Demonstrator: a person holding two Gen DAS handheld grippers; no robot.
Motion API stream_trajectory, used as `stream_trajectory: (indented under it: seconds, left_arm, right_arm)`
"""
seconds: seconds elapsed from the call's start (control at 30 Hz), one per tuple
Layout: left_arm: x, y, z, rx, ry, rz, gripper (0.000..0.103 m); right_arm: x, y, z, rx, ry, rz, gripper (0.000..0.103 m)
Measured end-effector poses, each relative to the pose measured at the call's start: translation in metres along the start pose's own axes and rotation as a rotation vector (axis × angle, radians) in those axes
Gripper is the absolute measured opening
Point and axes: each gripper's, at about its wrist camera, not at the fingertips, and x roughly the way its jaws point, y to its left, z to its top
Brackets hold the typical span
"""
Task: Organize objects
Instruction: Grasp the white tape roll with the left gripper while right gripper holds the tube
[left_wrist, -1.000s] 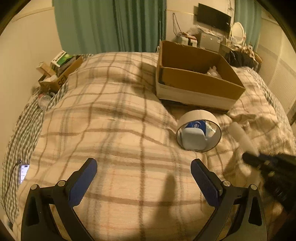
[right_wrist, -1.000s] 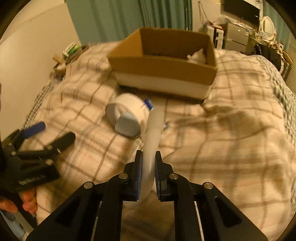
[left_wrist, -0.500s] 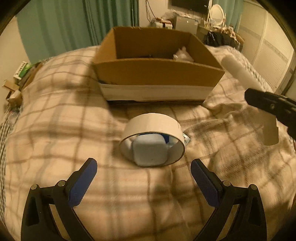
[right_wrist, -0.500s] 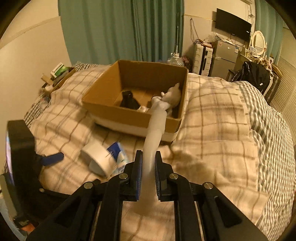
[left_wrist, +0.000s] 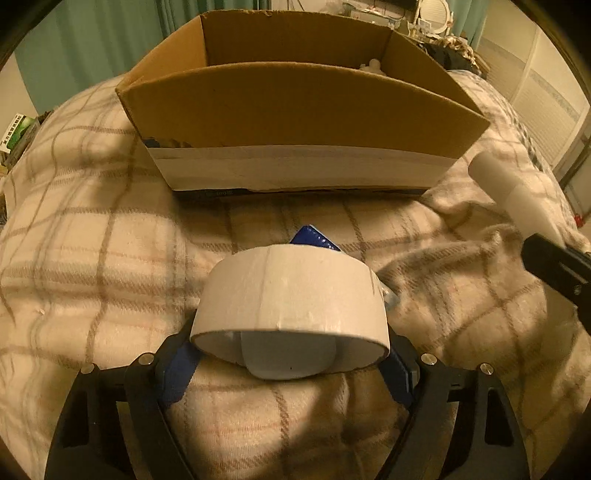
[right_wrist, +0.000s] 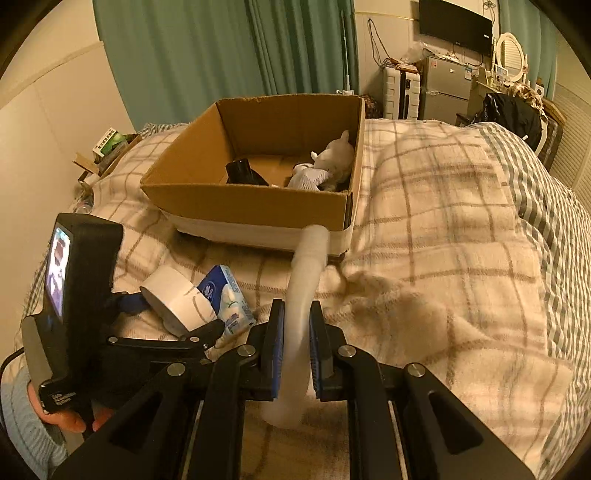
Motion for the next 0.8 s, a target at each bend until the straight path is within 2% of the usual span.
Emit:
stream_trajectory:
  seconds: [0.23, 0.53, 0.8]
  left_arm:
    - [-0.034, -0.004, -0.024, -0.006, -0.015, -0.024, 0.085]
    - [-0.076, 0.006, -0.054, -0.023, -0.019, -0.098, 0.085]
    - [-0.127, 0.011, -0.064, -0.023, -0.107, -0.132, 0.085]
  right_arm:
    - [-0.021, 0.012, -0.013, -0.022, -0.031, -0.046, 0.011]
    - [-0.053, 0.027, -0.031, -0.018, -0.055, -0.059, 0.012]
    - [-0.083, 0.043, -0.04, -0.03, -0.092, -0.051, 0.012]
